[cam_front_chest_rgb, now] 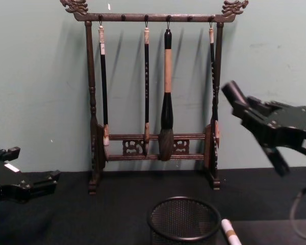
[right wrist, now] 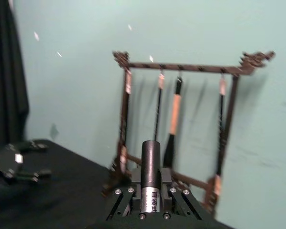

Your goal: Pick up the water-based marker from the table and place it into the pen holder.

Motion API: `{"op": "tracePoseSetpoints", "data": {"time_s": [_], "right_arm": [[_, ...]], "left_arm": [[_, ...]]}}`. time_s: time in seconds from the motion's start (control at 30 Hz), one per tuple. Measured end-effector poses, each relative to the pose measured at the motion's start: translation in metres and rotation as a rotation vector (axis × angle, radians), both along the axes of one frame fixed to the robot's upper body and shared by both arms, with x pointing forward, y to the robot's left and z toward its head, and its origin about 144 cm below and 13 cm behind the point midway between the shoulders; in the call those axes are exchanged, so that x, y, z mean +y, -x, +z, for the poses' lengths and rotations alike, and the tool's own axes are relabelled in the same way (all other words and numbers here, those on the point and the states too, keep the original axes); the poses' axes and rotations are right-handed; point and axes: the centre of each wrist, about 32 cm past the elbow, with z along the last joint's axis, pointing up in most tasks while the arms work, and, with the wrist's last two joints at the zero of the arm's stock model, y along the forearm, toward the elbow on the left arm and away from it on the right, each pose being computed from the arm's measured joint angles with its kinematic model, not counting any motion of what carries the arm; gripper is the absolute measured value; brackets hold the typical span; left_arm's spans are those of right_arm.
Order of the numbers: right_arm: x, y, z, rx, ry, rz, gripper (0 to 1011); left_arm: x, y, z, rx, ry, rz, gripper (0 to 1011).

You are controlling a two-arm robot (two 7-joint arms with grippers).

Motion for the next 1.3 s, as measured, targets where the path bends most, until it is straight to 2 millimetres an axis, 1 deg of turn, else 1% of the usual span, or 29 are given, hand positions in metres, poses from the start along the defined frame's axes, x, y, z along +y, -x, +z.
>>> {"op": "tracePoseSetpoints", "data": {"time_s": [0.17,0.37,0.73,1.3], "right_arm": [[0.013,-0.001,-0.007,-0.029,-0.036,0.044,241],[0.027,-0.002,-0.022,-0.023,-0.056,0.105,241],[0.040,-0.002,-0.039,0.015,-0.075,0.178,241],[0.052,-0.004,-0.050,0.054,-0.074,0.218,241]], "left_arm": [[0.000,0.000,0.000,0.000,0.000,0.000,1001],[0.000,0.000,0.000,0.000,0.000,0.000,1001],[0.000,0.000,0.000,0.000,0.000,0.000,1001],[0.000,0.000,0.000,0.000,0.000,0.000,1001]]}}
